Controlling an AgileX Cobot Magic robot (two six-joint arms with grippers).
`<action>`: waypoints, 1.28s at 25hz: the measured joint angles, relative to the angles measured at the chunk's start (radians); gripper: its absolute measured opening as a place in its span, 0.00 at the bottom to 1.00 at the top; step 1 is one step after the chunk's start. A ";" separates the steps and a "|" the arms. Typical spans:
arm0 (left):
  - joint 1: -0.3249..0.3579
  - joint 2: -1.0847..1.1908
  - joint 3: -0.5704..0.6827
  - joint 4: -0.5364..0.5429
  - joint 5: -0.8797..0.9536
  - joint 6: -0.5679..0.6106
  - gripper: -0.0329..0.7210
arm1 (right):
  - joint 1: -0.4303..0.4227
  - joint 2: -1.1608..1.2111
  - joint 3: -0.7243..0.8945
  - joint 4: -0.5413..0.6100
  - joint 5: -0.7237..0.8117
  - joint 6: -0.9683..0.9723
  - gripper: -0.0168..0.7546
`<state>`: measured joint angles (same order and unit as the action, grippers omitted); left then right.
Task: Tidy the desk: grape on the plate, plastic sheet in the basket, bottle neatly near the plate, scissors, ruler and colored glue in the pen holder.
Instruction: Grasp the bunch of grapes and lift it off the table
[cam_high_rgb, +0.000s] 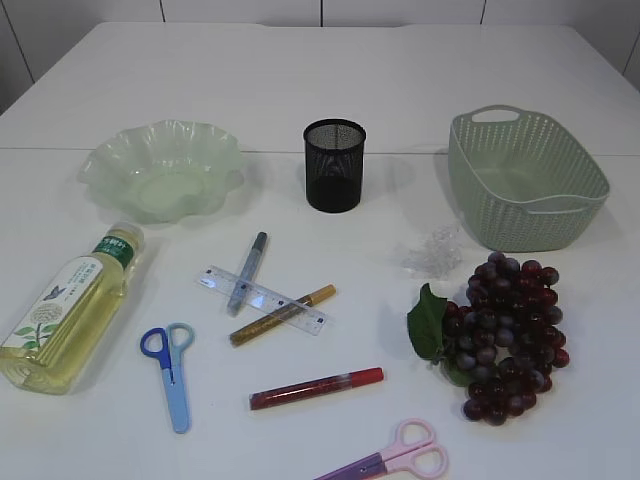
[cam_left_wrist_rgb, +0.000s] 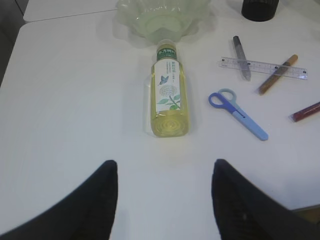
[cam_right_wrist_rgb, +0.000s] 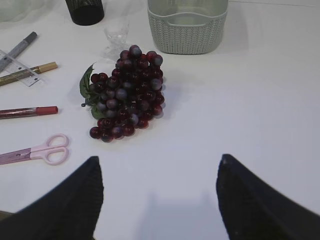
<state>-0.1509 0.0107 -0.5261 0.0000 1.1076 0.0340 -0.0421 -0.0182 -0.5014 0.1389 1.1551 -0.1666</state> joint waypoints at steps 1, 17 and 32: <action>0.000 0.000 0.000 0.000 0.000 0.000 0.62 | 0.000 0.000 0.000 0.000 0.000 0.000 0.73; 0.000 0.000 0.000 0.000 0.000 0.000 0.62 | 0.000 0.000 0.000 0.000 0.000 0.000 0.73; 0.000 0.010 -0.015 0.000 -0.007 0.000 0.62 | 0.000 0.032 -0.025 0.000 0.032 0.010 0.73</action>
<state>-0.1509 0.0207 -0.5411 0.0000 1.1009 0.0340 -0.0421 0.0141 -0.5267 0.1389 1.1875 -0.1561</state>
